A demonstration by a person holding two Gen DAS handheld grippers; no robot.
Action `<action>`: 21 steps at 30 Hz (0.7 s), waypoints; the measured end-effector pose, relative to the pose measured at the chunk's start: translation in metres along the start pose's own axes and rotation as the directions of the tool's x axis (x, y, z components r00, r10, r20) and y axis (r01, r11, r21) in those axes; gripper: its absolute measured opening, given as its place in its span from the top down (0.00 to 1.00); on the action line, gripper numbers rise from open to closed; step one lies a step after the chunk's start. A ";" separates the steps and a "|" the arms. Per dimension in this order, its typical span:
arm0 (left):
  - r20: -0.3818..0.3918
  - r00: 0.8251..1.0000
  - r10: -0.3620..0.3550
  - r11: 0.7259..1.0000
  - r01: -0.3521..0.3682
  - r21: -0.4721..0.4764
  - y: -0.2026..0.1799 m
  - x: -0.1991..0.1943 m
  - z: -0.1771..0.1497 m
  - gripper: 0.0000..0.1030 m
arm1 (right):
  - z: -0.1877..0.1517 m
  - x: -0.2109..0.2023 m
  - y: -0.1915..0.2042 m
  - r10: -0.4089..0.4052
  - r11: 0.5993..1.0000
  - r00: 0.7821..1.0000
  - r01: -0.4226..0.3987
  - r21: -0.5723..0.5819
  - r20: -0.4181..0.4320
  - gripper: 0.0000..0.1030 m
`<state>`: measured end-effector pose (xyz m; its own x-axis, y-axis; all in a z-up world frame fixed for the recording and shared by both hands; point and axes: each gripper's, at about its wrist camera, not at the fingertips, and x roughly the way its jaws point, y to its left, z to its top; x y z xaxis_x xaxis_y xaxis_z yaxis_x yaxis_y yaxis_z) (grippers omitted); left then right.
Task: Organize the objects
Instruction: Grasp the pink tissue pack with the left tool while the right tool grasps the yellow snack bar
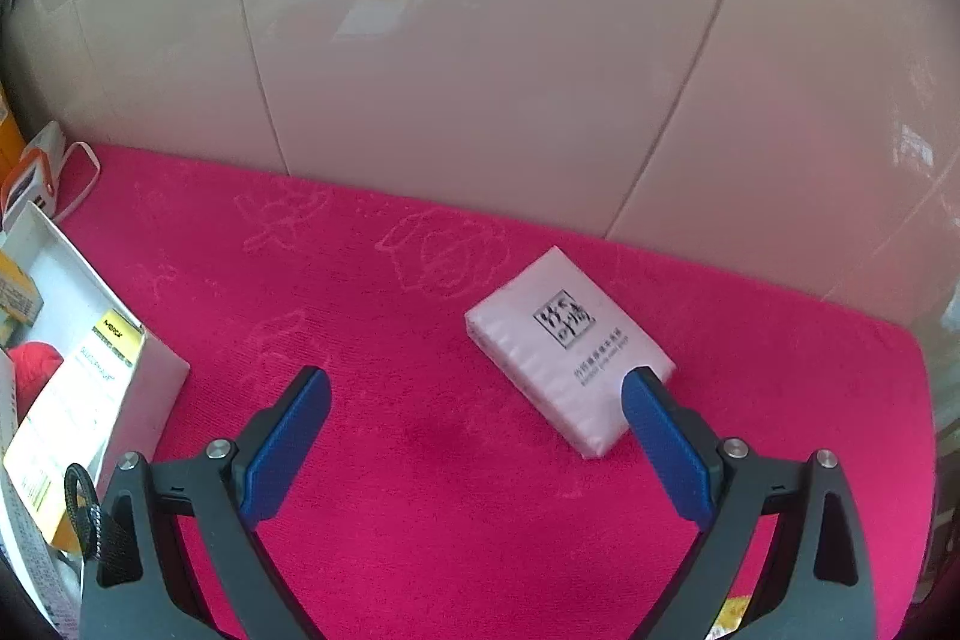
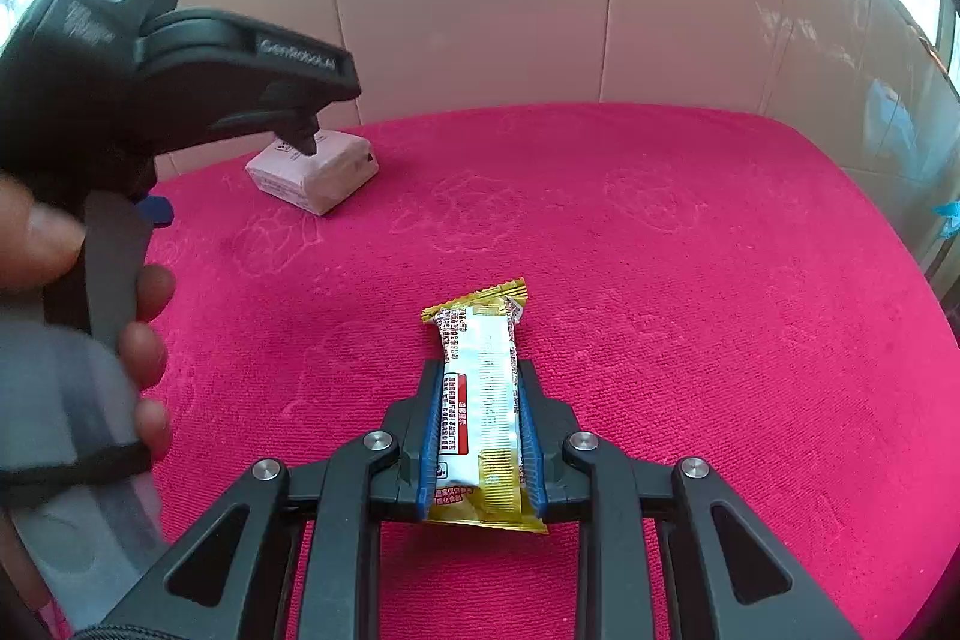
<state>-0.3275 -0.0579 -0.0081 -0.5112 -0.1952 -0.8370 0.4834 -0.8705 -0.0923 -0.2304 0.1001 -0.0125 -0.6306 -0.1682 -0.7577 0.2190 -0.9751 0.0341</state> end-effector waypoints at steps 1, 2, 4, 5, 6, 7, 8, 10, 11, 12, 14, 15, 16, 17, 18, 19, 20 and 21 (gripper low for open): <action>-0.006 1.000 0.003 1.000 -0.003 -0.012 0.000 0.003 0.002 0.06 | 0.000 -0.001 -0.001 0.005 1.000 1.000 -0.005 0.004 0.000 0.76; -0.015 1.000 0.008 0.999 -0.009 -0.032 0.001 0.005 0.004 0.06 | 0.000 -0.001 -0.002 0.009 1.000 1.000 -0.009 0.008 0.000 0.76; -0.024 1.000 0.002 0.998 -0.004 -0.064 0.003 0.008 0.008 0.06 | 0.002 0.000 -0.004 0.013 1.000 1.000 -0.013 0.013 0.001 0.76; -0.021 1.000 0.003 0.997 -0.004 -0.073 0.002 0.009 0.010 0.06 | 0.002 -0.001 -0.005 0.019 1.000 1.000 -0.019 0.020 0.001 0.76; -0.020 1.000 0.006 0.997 -0.007 -0.071 0.000 0.010 0.011 0.06 | 0.002 0.000 -0.007 0.026 0.999 1.000 -0.026 0.026 0.002 0.76; -0.018 1.000 0.007 0.998 -0.008 -0.066 -0.003 0.011 0.012 0.06 | 0.002 0.000 -0.008 0.030 0.999 1.000 -0.030 0.029 0.003 0.76; -0.012 1.000 0.012 0.998 -0.012 -0.057 -0.007 0.013 0.014 0.06 | 0.003 0.003 -0.010 0.034 0.999 0.999 -0.035 0.033 0.003 0.76; 0.003 1.000 0.015 0.999 -0.015 -0.046 -0.013 0.015 0.016 0.06 | 0.003 0.003 -0.012 0.043 0.998 0.999 -0.043 0.042 0.005 0.76; 0.009 1.000 0.013 0.999 -0.013 -0.041 -0.017 0.016 0.017 0.06 | 0.003 0.004 -0.013 0.046 0.998 0.999 -0.047 0.047 0.006 0.76; 0.011 1.000 0.011 0.999 -0.010 -0.039 -0.019 0.018 0.018 0.06 | 0.003 0.005 -0.015 0.050 0.997 0.999 -0.050 0.052 0.006 0.76; -0.001 1.000 0.013 0.999 -0.013 -0.031 -0.023 0.024 0.021 0.06 | 0.003 0.005 -0.015 0.056 0.997 0.998 -0.056 0.059 0.008 0.76; -0.008 1.000 0.009 1.000 -0.009 -0.029 -0.022 0.027 0.021 0.06 | 0.003 0.004 -0.015 0.056 0.997 0.998 -0.057 0.060 0.008 0.76; -0.016 1.000 0.002 1.000 -0.003 -0.027 -0.024 0.031 0.021 0.06 | 0.003 0.004 -0.015 0.056 0.997 0.998 -0.056 0.059 0.008 0.76; -0.028 1.000 0.004 1.000 -0.004 -0.020 -0.025 0.036 0.021 0.05 | 0.002 0.004 -0.014 0.054 0.997 0.998 -0.055 0.058 0.008 0.76; -0.032 0.999 -0.001 1.000 0.000 -0.020 -0.025 0.038 0.021 0.05 | 0.002 0.004 -0.014 0.053 0.997 0.999 -0.053 0.056 0.008 0.76; -0.030 1.000 -0.005 1.000 0.005 -0.023 -0.025 0.039 0.020 0.05 | 0.002 0.004 -0.014 0.052 0.997 0.999 -0.053 0.055 0.007 0.76; -0.029 1.000 -0.007 1.000 0.006 -0.025 -0.024 0.038 0.020 0.05 | 0.002 0.003 -0.014 0.054 0.997 0.999 -0.054 0.056 0.007 0.76; -0.028 1.000 -0.007 1.000 0.006 -0.024 -0.024 0.038 0.019 0.05 | 0.002 0.003 -0.014 0.055 0.997 0.998 -0.055 0.057 0.007 0.76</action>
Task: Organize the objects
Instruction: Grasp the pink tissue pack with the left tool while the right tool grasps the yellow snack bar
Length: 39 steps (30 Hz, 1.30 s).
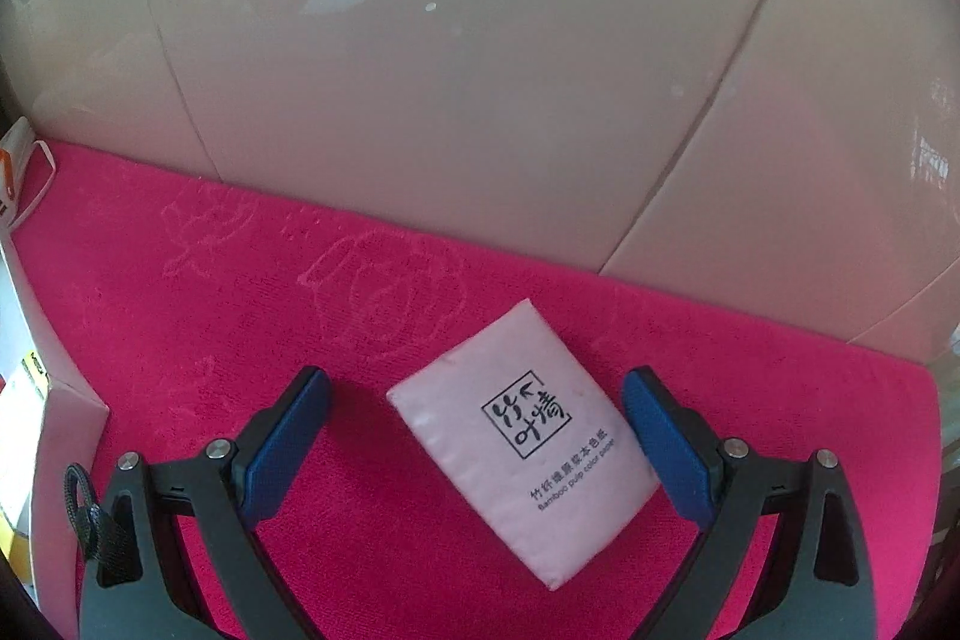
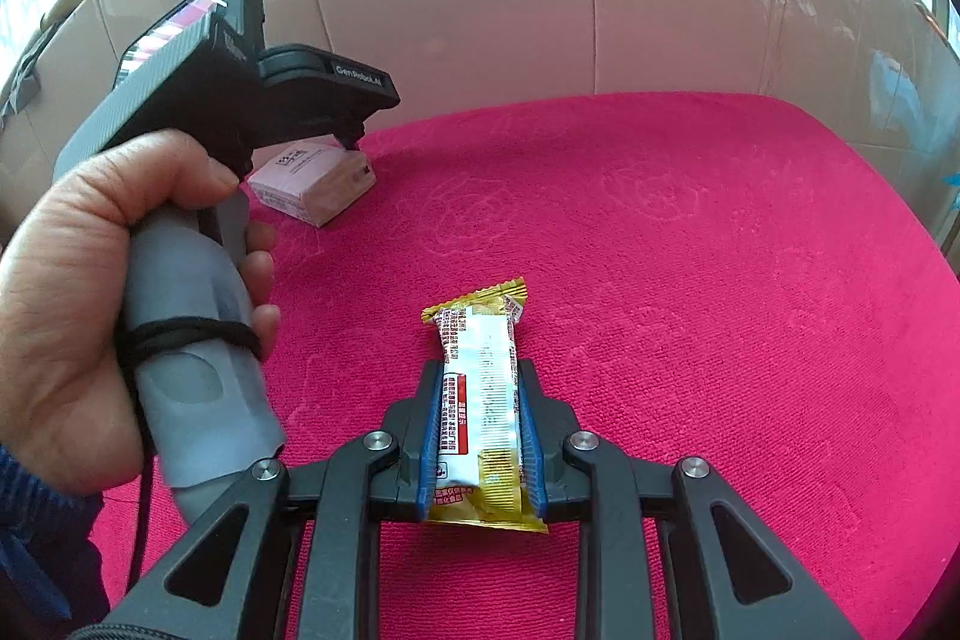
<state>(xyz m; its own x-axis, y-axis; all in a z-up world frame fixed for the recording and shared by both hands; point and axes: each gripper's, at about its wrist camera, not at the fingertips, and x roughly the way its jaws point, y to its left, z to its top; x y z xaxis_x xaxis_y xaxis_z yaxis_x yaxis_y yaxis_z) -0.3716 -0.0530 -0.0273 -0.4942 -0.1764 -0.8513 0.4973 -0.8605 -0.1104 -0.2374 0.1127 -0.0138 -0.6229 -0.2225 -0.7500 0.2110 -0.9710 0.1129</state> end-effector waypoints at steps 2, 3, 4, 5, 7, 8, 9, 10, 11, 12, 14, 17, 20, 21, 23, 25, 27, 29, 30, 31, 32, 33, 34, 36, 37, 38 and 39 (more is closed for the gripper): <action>-0.006 1.000 0.002 1.000 -0.002 -0.002 0.002 -0.003 -0.002 0.05 | 0.000 0.000 0.000 0.000 1.000 1.000 0.000 -0.001 0.000 0.76; -0.011 1.000 -0.003 1.000 0.003 -0.004 0.004 -0.004 -0.004 0.06 | 0.001 -0.001 -0.001 0.000 1.000 1.000 0.000 -0.002 -0.001 0.76; -0.012 1.000 -0.012 1.000 0.012 0.000 0.006 -0.006 -0.006 0.09 | 0.001 0.000 0.000 0.000 1.000 1.000 0.000 -0.002 -0.001 0.76; -0.009 1.000 -0.021 1.000 0.021 0.011 0.007 -0.009 -0.008 0.12 | 0.001 0.000 0.000 0.001 1.000 1.000 -0.001 -0.001 -0.001 0.76; -0.012 0.999 -0.038 0.999 0.039 0.032 0.010 -0.012 -0.009 0.14 | 0.001 -0.001 0.000 0.001 1.000 1.000 -0.001 0.000 0.000 0.76; -0.018 0.999 -0.046 0.998 0.046 0.033 0.013 -0.012 -0.008 0.15 | 0.001 -0.001 0.000 -0.001 1.000 1.000 0.001 -0.001 0.000 0.76; -0.026 0.998 -0.049 0.998 0.050 0.029 0.016 -0.013 -0.007 0.16 | 0.001 -0.002 0.000 -0.005 1.000 1.000 0.005 -0.004 -0.001 0.76; -0.034 0.998 -0.051 0.998 0.051 0.026 0.018 -0.014 -0.006 0.19 | 0.001 -0.002 0.001 -0.007 1.000 1.000 0.007 -0.005 -0.001 0.76; -0.043 0.998 -0.047 0.999 0.048 0.024 0.021 -0.016 -0.005 0.19 | 0.000 -0.004 0.002 -0.008 1.000 1.000 0.008 -0.005 -0.001 0.76; -0.056 0.998 -0.043 0.999 0.045 0.024 0.023 -0.017 -0.005 0.19 | 0.000 -0.004 0.002 -0.006 1.000 1.000 0.006 -0.003 0.000 0.76; -0.071 0.997 -0.027 0.999 0.029 0.035 0.027 -0.019 -0.007 0.19 | 0.000 -0.004 0.001 -0.001 1.000 1.000 0.001 0.002 0.000 0.76; -0.071 0.997 -0.010 0.999 0.014 0.048 0.032 -0.022 -0.009 0.19 | 0.001 -0.004 -0.001 0.002 1.000 1.000 -0.002 0.004 0.000 0.76; -0.060 0.998 0.003 0.998 0.002 0.070 0.029 -0.022 -0.007 0.19 | 0.000 -0.007 -0.003 0.007 1.000 1.000 -0.007 0.008 0.001 0.76; -0.058 0.998 0.009 0.997 -0.004 0.077 0.027 -0.021 -0.006 0.19 | 0.000 -0.007 -0.003 0.008 1.000 1.000 -0.008 0.009 0.001 0.76; -0.054 0.999 0.007 0.996 -0.002 0.088 0.025 -0.020 -0.001 0.19 | 0.000 -0.008 -0.004 0.010 1.000 1.000 -0.010 0.010 0.001 0.76; -0.051 0.999 0.018 0.993 -0.012 0.120 0.022 -0.017 0.002 0.19 | 0.000 -0.008 -0.004 0.008 1.000 1.000 -0.008 0.008 0.000 0.76; -0.034 0.999 0.029 0.985 -0.023 0.173 0.018 -0.017 0.002 0.19 | 0.000 -0.009 -0.003 0.004 1.000 1.000 -0.004 0.005 0.000 0.76; -0.020 1.000 0.012 0.982 -0.008 0.190 0.020 -0.019 0.001 0.21 | 0.000 -0.009 -0.003 0.002 1.000 1.000 -0.002 0.003 0.000 0.76; -0.013 1.000 0.004 0.982 -0.002 0.190 0.021 -0.021 0.000 0.21 | 0.000 -0.010 -0.003 0.002 1.000 1.000 -0.002 0.003 -0.001 0.76; -0.002 1.000 0.001 0.980 0.000 0.197 0.021 -0.022 -0.002 0.22 | 0.000 -0.010 -0.003 0.002 1.000 1.000 -0.002 0.004 0.000 0.76; 0.006 1.000 -0.002 0.979 0.001 0.203 0.021 -0.024 -0.003 0.22 | 0.000 -0.011 -0.004 0.005 1.000 1.000 -0.005 0.006 0.000 0.76; 0.015 1.000 -0.005 0.978 0.002 0.207 0.021 -0.025 -0.004 0.22 | 0.000 -0.011 -0.004 0.007 1.000 1.000 -0.007 0.008 0.000 0.76; 0.027 1.000 -0.009 0.978 0.003 0.209 0.021 -0.027 -0.005 0.23 | 0.000 -0.012 -0.005 0.008 1.000 1.000 -0.008 0.010 0.000 0.76; 0.050 0.999 -0.012 0.978 0.002 0.208 0.021 -0.030 -0.008 0.27 | 0.000 -0.012 -0.005 0.009 1.000 1.000 -0.009 0.011 0.001 0.76; 0.067 0.998 -0.015 0.978 0.000 0.211 0.020 -0.032 -0.011 0.30 | 0.000 -0.013 -0.005 0.009 1.000 1.000 -0.009 0.011 0.001 0.76; 0.093 0.996 -0.017 0.976 -0.004 0.218 0.019 -0.035 -0.014 0.35 | 0.000 -0.013 -0.006 0.009 1.000 1.000 -0.009 0.011 0.001 0.77; 0.123 0.992 -0.020 0.973 -0.009 0.229 0.017 -0.039 -0.018 0.37 | 0.000 -0.013 -0.005 0.010 1.000 1.000 -0.010 0.011 0.001 0.77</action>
<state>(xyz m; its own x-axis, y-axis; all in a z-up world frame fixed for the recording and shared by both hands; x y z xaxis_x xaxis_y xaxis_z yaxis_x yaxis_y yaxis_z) -0.3314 -0.0526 -0.0052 -0.5876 -0.2166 -0.7796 0.3251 -0.9455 0.0177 -0.2305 0.1207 -0.0046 -0.6217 -0.2318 -0.7481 0.2082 -0.9697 0.1275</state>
